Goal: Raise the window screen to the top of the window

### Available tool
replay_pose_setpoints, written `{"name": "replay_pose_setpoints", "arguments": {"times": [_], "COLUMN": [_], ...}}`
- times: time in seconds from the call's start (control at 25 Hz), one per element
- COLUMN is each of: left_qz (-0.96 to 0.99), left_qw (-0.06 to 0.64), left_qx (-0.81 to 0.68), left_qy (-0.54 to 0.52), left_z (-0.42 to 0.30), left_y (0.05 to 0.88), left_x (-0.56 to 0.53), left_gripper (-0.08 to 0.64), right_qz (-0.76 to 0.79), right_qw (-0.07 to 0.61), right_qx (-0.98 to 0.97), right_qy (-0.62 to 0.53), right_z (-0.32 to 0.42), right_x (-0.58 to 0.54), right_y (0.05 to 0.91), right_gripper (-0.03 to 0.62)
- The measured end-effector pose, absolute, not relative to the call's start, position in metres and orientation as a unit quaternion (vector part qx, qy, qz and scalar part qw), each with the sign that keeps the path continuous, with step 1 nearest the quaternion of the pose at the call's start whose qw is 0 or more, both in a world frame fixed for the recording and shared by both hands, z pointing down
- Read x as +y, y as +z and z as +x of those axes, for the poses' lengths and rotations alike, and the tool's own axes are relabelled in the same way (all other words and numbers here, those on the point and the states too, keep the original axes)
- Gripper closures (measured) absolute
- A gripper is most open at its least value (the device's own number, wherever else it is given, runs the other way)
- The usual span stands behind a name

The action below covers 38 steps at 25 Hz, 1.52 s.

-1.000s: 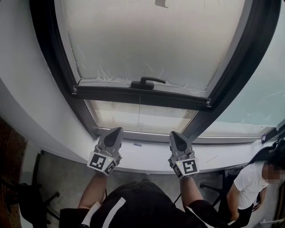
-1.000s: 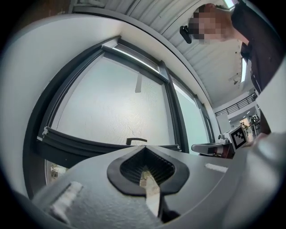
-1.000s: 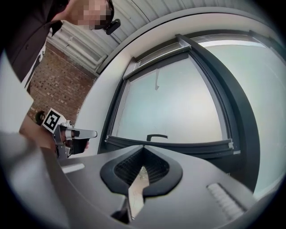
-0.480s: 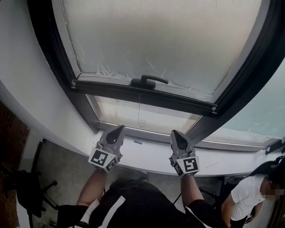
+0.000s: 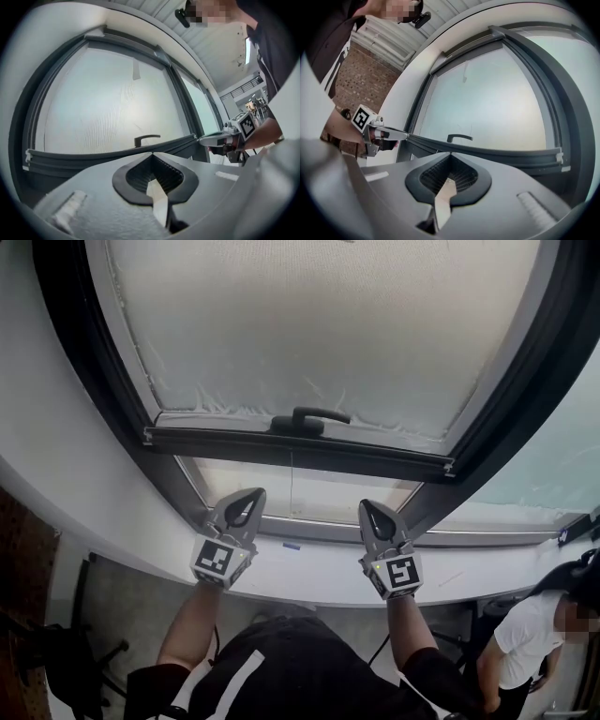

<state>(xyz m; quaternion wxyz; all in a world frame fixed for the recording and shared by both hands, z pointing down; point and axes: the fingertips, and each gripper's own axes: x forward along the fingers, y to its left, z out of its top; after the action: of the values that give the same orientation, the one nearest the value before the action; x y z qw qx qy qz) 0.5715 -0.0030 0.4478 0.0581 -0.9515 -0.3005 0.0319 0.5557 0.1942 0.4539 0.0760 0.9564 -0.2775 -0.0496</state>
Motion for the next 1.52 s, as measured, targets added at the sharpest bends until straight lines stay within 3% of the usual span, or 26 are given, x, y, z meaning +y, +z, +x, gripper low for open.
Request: {"name": "replay_pose_setpoints", "arguments": {"times": [0.16,0.32,0.52,0.68,0.88,1.52], "left_qz": [-0.949,-0.928,-0.861,-0.814,-0.794,-0.745], "left_qw": [0.127,0.232,0.417,0.508,0.547,0.612], "left_qx": [-0.288,-0.292,-0.290,-0.278,-0.264,-0.263], "left_qy": [-0.003,-0.003,-0.017,-0.026,-0.033,-0.038], "left_z": [0.607,0.626,0.649,0.664,0.681,0.687], "left_y": [0.447,0.449,0.469,0.476,0.481,0.492], "left_x": [-0.009,-0.006,-0.002,-0.003,-0.007,-0.001], "left_gripper": [0.554,0.469,0.466,0.466,0.417,0.414], "right_qz": [0.950,0.937,0.903,0.881,0.843,0.765], "right_qw": [0.121,0.191,0.300,0.361,0.450,0.598], "right_qx": [-0.284,-0.291,-0.307,-0.304,-0.286,-0.224], "right_qy": [-0.054,-0.033,-0.006,0.029,0.068,0.083], "right_z": [0.573,0.591,0.608,0.631,0.652,0.669], "right_x": [0.180,0.158,0.128,0.125,0.135,0.144], "right_y": [0.444,0.446,0.457,0.472,0.494,0.512], "right_gripper": [0.584,0.530,0.458,0.388,0.370,0.357]}}
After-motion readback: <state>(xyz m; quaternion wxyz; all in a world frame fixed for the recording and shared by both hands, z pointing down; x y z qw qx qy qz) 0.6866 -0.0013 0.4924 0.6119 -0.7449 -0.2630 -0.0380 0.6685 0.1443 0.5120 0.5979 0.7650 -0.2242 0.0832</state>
